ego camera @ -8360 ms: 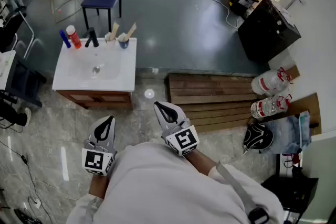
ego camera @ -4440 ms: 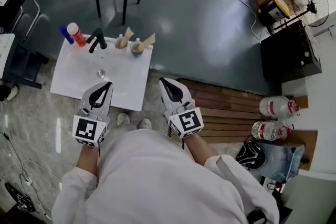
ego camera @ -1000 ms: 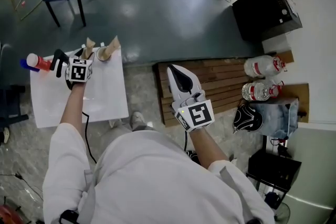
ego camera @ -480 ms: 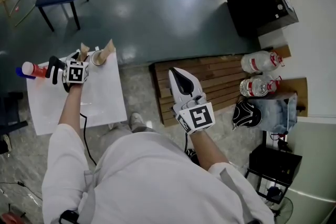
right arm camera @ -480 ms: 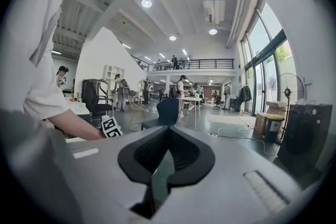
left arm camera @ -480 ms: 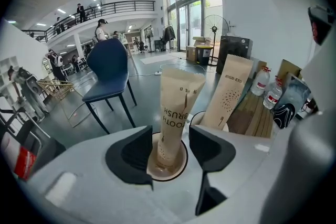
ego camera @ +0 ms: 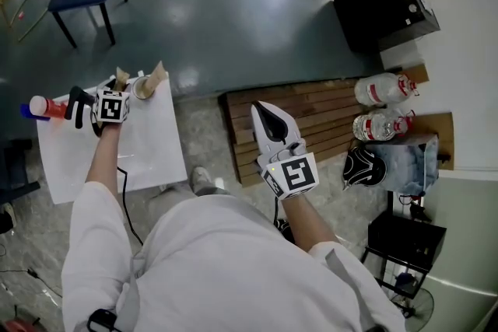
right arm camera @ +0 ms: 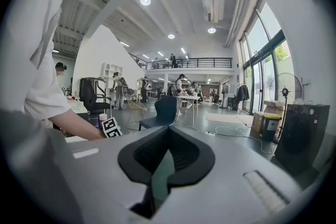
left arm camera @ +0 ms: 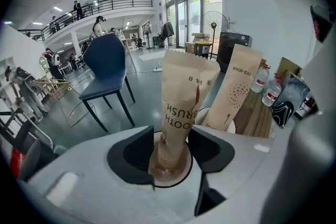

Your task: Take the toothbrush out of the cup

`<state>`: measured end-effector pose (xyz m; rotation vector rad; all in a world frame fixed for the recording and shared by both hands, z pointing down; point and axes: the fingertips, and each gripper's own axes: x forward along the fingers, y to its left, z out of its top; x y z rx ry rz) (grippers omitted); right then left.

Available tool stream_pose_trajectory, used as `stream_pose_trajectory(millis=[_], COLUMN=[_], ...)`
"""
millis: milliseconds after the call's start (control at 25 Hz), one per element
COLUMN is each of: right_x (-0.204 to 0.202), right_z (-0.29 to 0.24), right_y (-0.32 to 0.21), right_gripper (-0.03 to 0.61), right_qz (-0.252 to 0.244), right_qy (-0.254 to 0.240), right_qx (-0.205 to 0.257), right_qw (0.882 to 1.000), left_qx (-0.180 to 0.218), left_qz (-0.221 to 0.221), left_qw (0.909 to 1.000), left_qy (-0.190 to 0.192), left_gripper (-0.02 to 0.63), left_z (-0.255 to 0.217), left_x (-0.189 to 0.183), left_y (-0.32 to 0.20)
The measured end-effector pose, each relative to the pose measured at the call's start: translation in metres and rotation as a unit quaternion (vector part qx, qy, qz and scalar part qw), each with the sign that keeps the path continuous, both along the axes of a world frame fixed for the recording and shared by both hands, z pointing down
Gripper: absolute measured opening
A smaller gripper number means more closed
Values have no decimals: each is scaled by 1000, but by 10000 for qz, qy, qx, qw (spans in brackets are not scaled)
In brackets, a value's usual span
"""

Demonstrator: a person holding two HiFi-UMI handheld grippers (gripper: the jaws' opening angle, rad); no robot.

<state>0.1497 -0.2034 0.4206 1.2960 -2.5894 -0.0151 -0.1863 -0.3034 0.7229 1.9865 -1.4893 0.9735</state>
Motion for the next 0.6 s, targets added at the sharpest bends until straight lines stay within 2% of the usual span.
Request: stream_pose_trajectory(millis=[600], right_x=[11], right_z=[1], right_y=[4], right_gripper=[3], right_qz=[138], right_qy=[72], right_qx=[-25], right_qw=[9999], left_qx=[-37], left_qz=[25], left_qw=[10000], left_qy=[87], left_gripper=[145], left_z=[9], left_x=[6], left_y=[-5])
